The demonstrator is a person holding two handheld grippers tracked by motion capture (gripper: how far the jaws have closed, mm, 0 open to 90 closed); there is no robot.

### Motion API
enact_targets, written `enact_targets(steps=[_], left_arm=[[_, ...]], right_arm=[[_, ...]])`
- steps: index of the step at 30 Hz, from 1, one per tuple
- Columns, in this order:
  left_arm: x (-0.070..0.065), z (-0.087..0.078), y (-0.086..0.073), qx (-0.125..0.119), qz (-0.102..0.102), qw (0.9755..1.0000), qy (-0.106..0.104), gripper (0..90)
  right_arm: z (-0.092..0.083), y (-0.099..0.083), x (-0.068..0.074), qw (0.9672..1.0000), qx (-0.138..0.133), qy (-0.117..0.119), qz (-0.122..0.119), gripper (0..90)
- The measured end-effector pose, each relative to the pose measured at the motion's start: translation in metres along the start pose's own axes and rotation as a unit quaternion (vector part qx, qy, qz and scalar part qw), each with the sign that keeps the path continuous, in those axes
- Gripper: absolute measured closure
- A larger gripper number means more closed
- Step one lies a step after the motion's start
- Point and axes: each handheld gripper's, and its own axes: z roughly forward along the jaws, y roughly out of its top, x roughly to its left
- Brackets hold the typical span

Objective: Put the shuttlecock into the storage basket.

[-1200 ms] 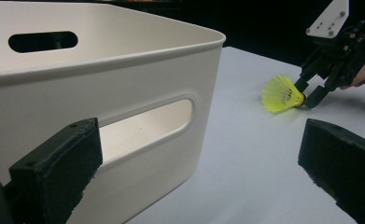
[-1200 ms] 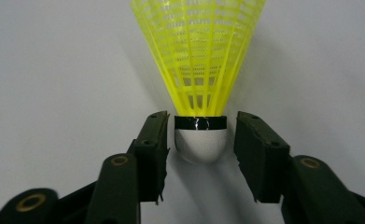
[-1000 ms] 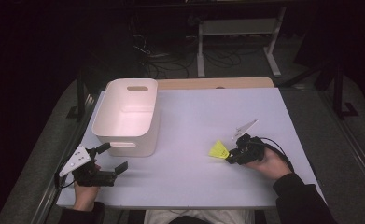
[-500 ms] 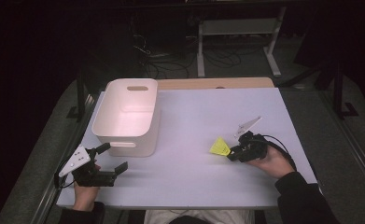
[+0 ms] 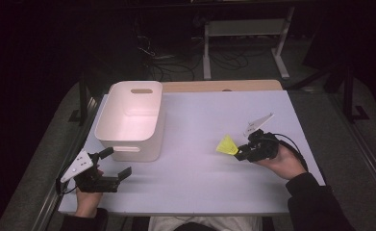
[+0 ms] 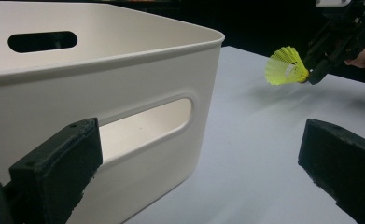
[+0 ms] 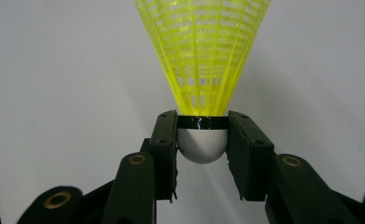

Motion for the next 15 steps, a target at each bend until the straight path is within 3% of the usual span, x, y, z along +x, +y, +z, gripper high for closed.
enact_targets(steps=[15], left_arm=[[0.0,0.0,0.0,0.001,0.001,1.0,0.0,0.0]], right_arm=[[-0.016,0.015,0.002,0.9999,-0.009,-0.003,-0.012,63.3]])
